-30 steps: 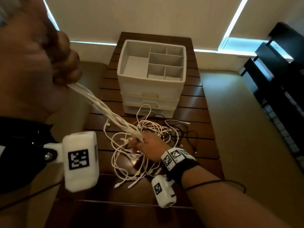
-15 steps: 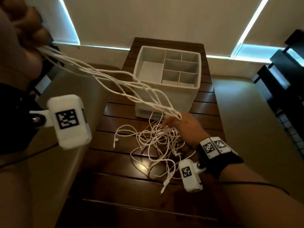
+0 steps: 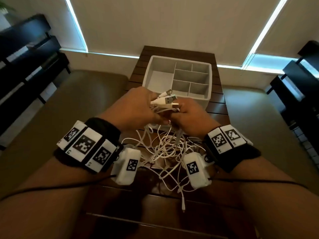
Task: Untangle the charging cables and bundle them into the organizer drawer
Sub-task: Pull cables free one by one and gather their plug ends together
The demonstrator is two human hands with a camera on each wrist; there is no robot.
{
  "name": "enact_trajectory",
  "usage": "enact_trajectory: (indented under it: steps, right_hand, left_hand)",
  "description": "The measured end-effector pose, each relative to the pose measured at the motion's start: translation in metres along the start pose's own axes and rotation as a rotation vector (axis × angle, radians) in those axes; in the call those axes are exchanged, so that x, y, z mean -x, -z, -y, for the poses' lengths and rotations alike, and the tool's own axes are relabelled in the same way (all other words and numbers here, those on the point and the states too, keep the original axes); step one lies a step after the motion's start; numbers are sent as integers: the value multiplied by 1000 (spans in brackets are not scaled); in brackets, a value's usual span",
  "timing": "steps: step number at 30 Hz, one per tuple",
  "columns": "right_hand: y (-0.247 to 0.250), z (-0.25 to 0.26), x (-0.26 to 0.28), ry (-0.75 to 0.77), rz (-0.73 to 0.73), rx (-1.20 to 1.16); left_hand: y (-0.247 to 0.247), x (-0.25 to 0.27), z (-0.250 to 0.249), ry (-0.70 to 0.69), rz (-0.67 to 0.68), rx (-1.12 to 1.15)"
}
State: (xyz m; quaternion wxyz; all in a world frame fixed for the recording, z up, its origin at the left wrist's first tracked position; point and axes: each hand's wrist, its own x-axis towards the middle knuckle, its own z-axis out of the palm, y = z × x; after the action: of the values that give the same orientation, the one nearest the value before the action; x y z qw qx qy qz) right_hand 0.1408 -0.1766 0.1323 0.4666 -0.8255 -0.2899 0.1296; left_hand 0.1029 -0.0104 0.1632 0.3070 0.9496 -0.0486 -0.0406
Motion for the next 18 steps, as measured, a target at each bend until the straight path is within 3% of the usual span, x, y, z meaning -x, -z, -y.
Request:
enact_trajectory:
  steps: [4,11,14,18]
  right_hand:
    - [-5,-14,5,-64,48,-216]
    - [-11,-39,8,-194,123,-43]
    - [-14,-49,11,-212,118,-123]
    - [-15,-69,22,-315,-2,-375]
  left_hand:
    - [12,8,-5,1,-124,-20]
    - [39,12,-10,22,-431,193]
    - [44,10,-12,31,-477,233]
    - [56,11,-9,44,-476,220]
